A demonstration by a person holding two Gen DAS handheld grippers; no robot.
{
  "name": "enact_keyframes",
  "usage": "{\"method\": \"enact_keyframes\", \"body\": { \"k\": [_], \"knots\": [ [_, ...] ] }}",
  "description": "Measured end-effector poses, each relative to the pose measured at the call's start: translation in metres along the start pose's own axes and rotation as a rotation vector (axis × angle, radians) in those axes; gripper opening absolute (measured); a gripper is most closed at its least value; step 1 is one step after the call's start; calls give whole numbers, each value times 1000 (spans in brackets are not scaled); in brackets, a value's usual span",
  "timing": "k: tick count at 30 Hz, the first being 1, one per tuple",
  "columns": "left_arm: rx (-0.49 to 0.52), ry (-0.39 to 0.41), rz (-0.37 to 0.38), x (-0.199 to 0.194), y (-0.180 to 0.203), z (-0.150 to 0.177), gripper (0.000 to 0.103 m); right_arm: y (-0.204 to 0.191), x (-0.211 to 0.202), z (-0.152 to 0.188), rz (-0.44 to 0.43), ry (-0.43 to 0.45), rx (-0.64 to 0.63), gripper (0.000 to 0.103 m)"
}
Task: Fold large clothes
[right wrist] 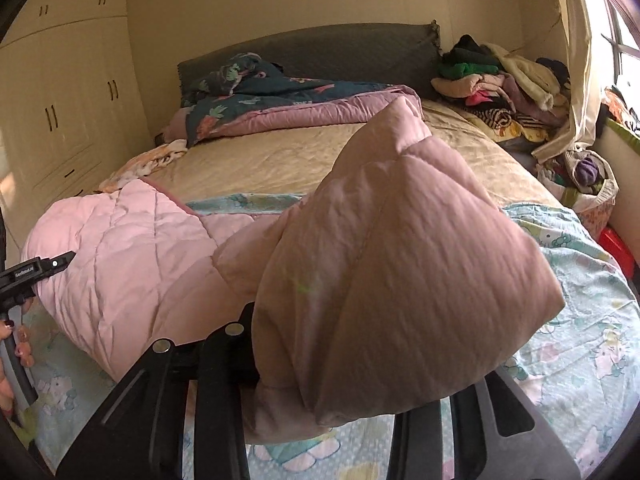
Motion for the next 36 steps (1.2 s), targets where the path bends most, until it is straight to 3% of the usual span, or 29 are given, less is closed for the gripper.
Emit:
{"method": "enact_keyframes", "body": {
  "k": [7, 16, 24, 27, 33, 36],
  "knots": [
    [12, -16, 6, -29, -14, 25, 34, -18, -35, 26, -5, -7, -29, 32],
    [18, -32, 9, -64, -37, 78, 36, -33, -77, 84, -6, -9, -25, 32],
    [25, -66, 17, -75, -59, 120, 44, -20, -92, 137, -13, -53, 118, 37],
    [14, -71, 15, -75, -67, 131, 50, -5, -87, 154, -42, -72, 229, 42],
    [1, -85, 13, -72, -77, 143, 68, 15, -81, 173, -81, -83, 365, 61],
    [-12, -93, -15, -72, -83, 148, 83, 21, -82, 180, -72, -94, 419, 84]
  ]
}}
Point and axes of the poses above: each gripper's, at about its wrist camera, not at the fingertips, and x roughly the way its jaws point, y to its right, z to its underside, the point moved 5 cm from there along x, roughly the way its jaws point, and after that the axes turned 9 degrees about -z, right-handed, at the moved point
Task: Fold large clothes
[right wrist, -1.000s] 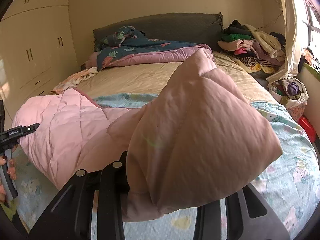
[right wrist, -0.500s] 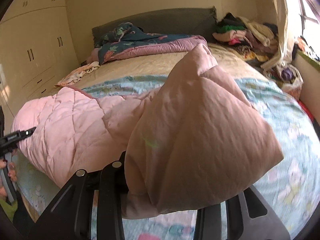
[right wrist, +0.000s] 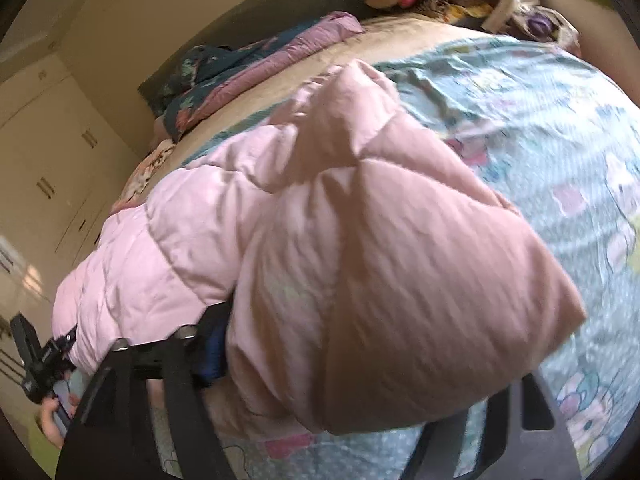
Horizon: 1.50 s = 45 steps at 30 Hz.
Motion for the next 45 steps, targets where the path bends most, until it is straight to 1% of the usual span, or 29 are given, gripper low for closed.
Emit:
{"method": "enact_keyframes", "body": {
  "k": [1, 2, 6, 8, 10, 13, 15, 20, 27, 30, 34, 40, 45],
  "knots": [
    [-2, -3, -13, -1, -2, 2, 92, 2, -2, 1, 13, -2, 10, 94],
    [-3, -1, -27, -3, -3, 3, 94, 6, -6, 3, 34, 1, 20, 97],
    [2, -1, -40, -15, -7, 7, 94, 5, -22, 12, 42, 1, 29, 98],
    [11, 7, -57, -25, -8, 10, 94, 0, -35, 15, 69, 11, 19, 98],
    [20, 15, -70, -34, -8, 11, 94, -4, -52, 18, 98, 38, -15, 98],
    [38, 36, -106, -50, -8, 14, 94, -14, -75, 20, 115, 80, -62, 99],
    [51, 68, -126, -64, -7, 13, 94, -27, -93, 21, 125, 110, -114, 99],
    [87, 120, -115, -93, 6, 12, 94, -62, -127, 30, 139, 162, -250, 99],
    [139, 160, -70, -121, 31, 17, 94, -112, -149, 32, 119, 206, -367, 99],
    [155, 183, -56, -132, 39, 20, 94, -131, -158, 39, 117, 218, -413, 99],
    [180, 191, -28, -142, 52, 29, 94, -152, -162, 49, 97, 214, -468, 99],
    [215, 202, -1, -150, 65, 42, 94, -170, -163, 65, 90, 210, -527, 99],
    [219, 195, 17, -148, 73, 56, 94, -176, -154, 81, 80, 180, -536, 99]
  ]
}}
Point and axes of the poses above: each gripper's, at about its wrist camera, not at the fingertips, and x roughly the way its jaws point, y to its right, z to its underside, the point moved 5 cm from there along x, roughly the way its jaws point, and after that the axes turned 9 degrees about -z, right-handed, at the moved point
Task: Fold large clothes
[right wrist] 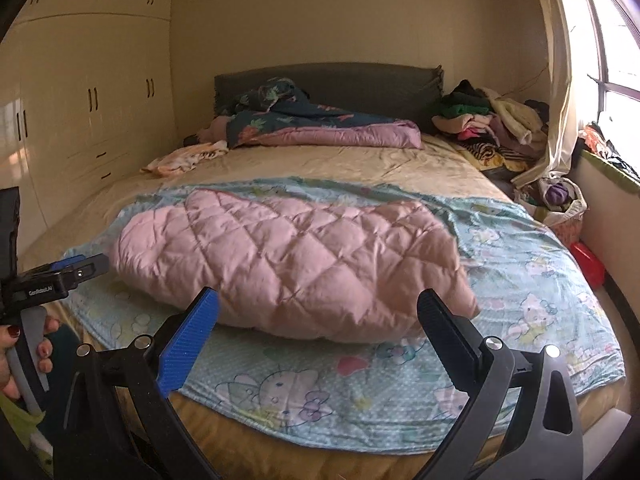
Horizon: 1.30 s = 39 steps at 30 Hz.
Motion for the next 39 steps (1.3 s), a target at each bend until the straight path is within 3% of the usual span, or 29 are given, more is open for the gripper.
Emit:
{"method": "enact_keyframes", "body": {
  "k": [14, 39],
  "knots": [
    [43, -49, 2, 13, 17, 29, 94, 2, 37, 49, -15, -99, 69, 99],
    [57, -43, -27, 12, 17, 28, 94, -6, 34, 45, -31, -84, 43, 99]
  ]
}}
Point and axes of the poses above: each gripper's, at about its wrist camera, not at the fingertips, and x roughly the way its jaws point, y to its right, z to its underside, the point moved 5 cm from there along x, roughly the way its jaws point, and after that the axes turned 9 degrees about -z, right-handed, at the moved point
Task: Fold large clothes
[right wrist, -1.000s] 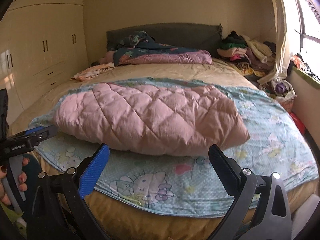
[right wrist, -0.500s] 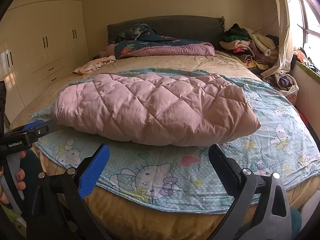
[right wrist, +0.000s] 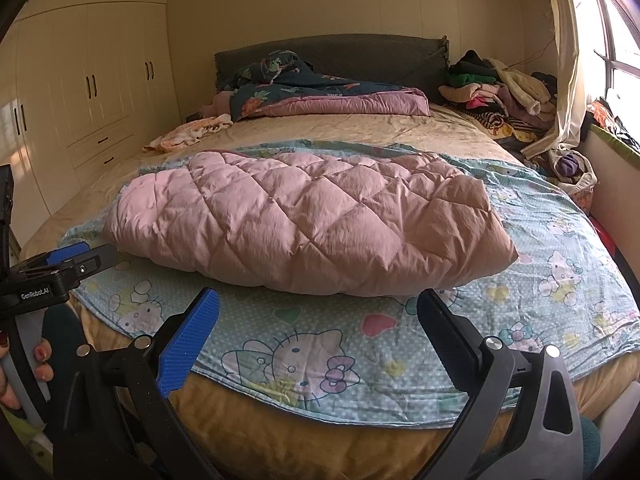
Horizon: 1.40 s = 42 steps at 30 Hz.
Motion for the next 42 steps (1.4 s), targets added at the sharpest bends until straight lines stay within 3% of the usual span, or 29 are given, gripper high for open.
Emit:
{"method": "enact_keyframes", "body": {
  "k": [42],
  "knots": [
    [10, 4, 0, -3, 3, -1, 94, -6, -5, -4, 7, 10, -18, 99]
  ]
}}
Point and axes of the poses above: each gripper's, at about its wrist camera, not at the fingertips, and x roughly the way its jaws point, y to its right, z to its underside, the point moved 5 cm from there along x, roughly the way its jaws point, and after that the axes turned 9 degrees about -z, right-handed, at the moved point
